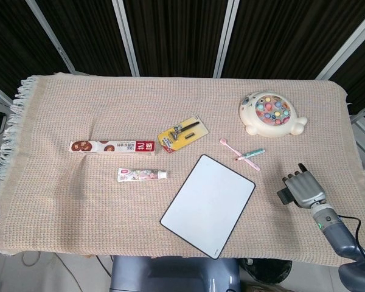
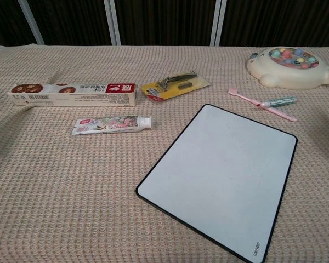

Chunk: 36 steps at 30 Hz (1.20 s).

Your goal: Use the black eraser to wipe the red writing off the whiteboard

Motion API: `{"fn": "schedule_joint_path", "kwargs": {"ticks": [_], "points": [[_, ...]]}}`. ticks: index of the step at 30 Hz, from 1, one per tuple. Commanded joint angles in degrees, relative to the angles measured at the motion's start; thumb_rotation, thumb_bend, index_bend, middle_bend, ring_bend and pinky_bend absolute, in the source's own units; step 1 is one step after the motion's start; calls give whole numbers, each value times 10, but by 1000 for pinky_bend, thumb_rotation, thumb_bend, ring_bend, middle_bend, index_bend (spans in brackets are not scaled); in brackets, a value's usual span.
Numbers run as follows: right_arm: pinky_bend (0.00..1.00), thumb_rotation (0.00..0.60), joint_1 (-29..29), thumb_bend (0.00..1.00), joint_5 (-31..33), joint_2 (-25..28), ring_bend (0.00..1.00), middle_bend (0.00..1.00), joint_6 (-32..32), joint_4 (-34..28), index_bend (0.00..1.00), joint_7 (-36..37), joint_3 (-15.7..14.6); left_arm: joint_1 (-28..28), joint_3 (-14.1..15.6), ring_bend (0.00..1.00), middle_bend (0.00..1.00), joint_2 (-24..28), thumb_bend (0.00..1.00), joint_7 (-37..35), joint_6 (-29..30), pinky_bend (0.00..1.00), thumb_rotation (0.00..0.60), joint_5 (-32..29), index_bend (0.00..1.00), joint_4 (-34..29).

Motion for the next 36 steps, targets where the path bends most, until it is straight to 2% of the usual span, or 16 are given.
{"fn": "schedule_joint_path", "kwargs": {"ticks": [1,8,11,14,16,18,21,28,32,36], "points": [[136,600,-3,439,10,-5,400,504,7,-5,704,0,4,0,0,23,87,0,639,0,0,0,600,0,158,0],[136,600,-8,428,45,-20,404,506,19,-19,703,-28,5,0,0,23,87,0,639,-1,0,0,600,0,158,0],[136,600,-8,362,55,-27,395,482,24,-22,678,-46,4,0,0,23,87,0,639,0,0,0,600,0,158,0],[136,600,-8,222,63,-31,320,342,27,-29,511,-55,2,0,0,23,87,0,639,0,0,0,600,-1,158,0],[136,600,-8,140,73,-27,201,173,26,-40,307,-64,-1,0,0,23,87,1,639,-1,0,0,600,-1,158,0],[136,600,-7,106,83,-22,112,57,24,-51,157,-73,-3,0,0,23,87,1,639,-1,0,0,600,-1,158,0],[135,600,-4,88,107,-10,44,0,25,-74,24,-98,-6,0,0,23,87,1,640,-1,0,0,600,-1,158,0],[133,600,-9,86,110,15,19,0,64,-115,0,-101,1,1,0,23,87,1,640,-1,1,0,600,-1,158,0],[132,600,-27,86,88,39,16,0,118,-137,0,-83,9,1,0,23,87,0,640,0,1,0,600,-1,158,-1],[132,600,-62,87,48,56,16,0,190,-154,0,-29,17,0,0,23,87,0,639,0,1,0,600,0,158,0]]}}
